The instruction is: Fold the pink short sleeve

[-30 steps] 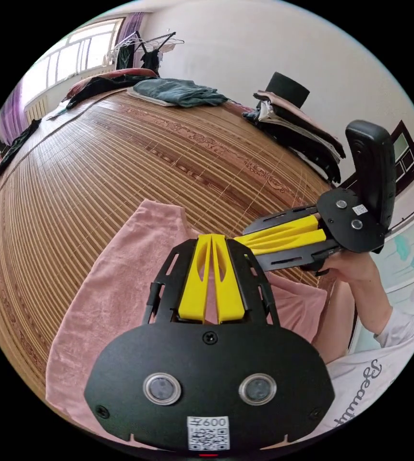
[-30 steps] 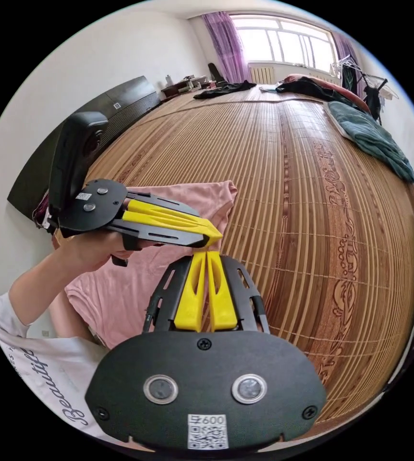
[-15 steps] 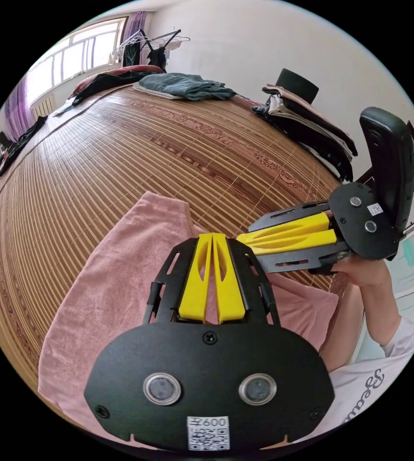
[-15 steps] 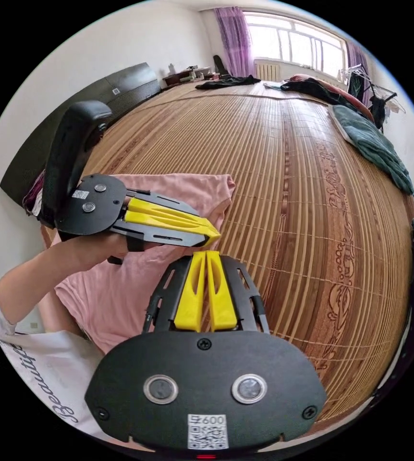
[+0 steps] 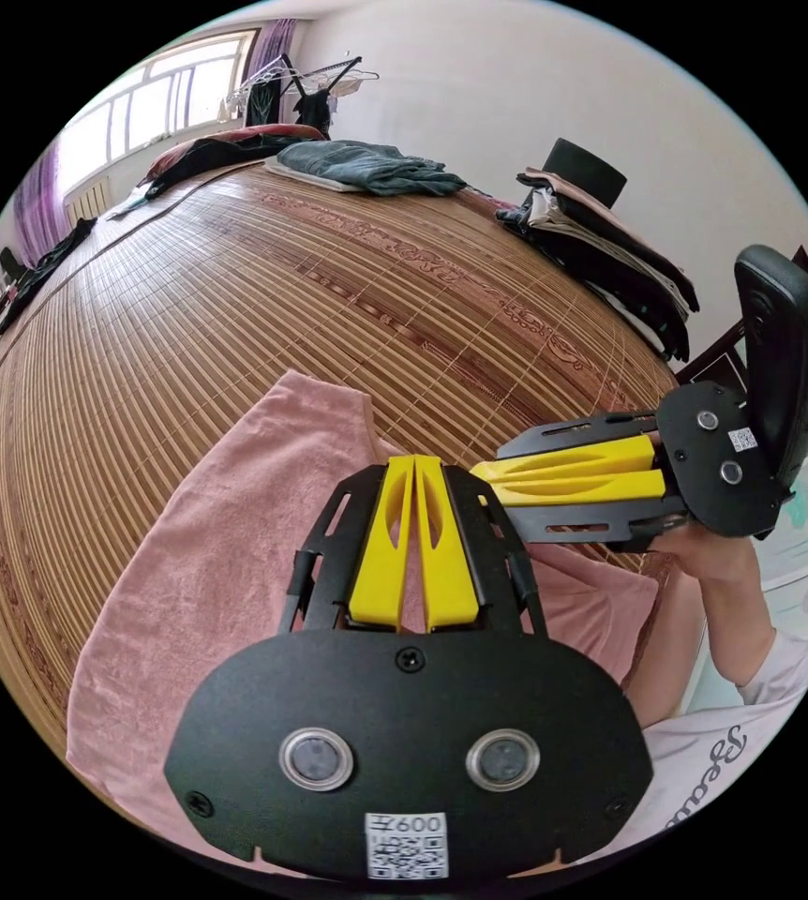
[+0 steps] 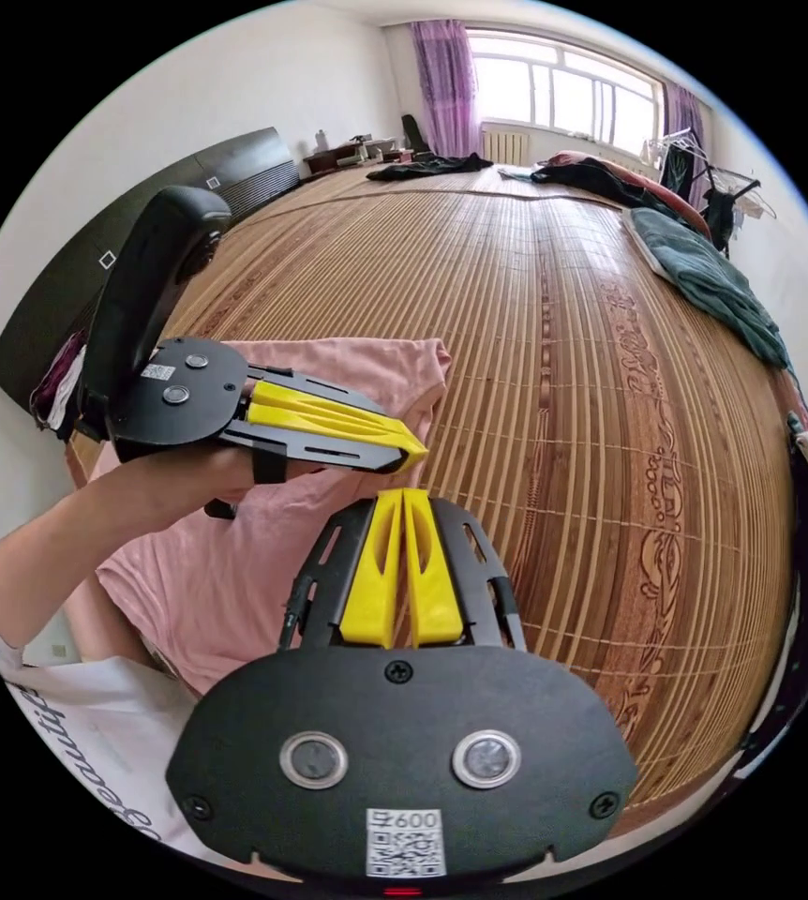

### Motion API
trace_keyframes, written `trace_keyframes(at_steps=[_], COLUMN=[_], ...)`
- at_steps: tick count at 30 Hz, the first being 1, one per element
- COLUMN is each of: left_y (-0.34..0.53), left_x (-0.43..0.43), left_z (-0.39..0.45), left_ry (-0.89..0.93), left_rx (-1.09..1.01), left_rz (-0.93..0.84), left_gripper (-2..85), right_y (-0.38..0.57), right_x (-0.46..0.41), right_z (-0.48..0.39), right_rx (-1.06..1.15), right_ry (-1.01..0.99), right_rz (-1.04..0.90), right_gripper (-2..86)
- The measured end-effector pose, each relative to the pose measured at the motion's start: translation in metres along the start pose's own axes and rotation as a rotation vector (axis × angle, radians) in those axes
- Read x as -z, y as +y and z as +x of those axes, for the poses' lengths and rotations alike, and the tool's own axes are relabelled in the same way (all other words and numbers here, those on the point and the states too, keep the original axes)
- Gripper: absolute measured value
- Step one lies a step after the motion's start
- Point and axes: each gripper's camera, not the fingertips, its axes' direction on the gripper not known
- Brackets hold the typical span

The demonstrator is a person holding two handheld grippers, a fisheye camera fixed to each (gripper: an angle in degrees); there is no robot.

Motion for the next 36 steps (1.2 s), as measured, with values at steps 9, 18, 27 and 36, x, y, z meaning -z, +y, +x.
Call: trace_keyframes(at_steps=[9, 18, 27, 36], left_y=[0.046, 0.089, 0.126, 0.152], left_x=[0.014, 0.025, 0.028, 0.022], left_z=[-0.013, -0.030, -0.028, -0.015], left_ry=[-0.041, -0.030, -0.052, -0.071], left_rx=[-0.019, -0.011, -0.022, -0.032], left_rz=[0.008, 0.009, 0.014, 0.017], left_gripper=[0.6, 0.7, 0.7, 0.8], right_y=[0.025, 0.011, 0.064, 0.038], right_x=[0.032, -0.010, 0.034, -0.005], right_z=[0.013, 0.050, 0.095, 0.110], right_rx=[0.038, 0.006, -0.040, -0.009], right_ry=[0.107, 0.006, 0.113, -0.066], right_rz=[0.070, 0.025, 0.001, 0.010], right_gripper=[-0.9, -0.9, -0.8, -0.9])
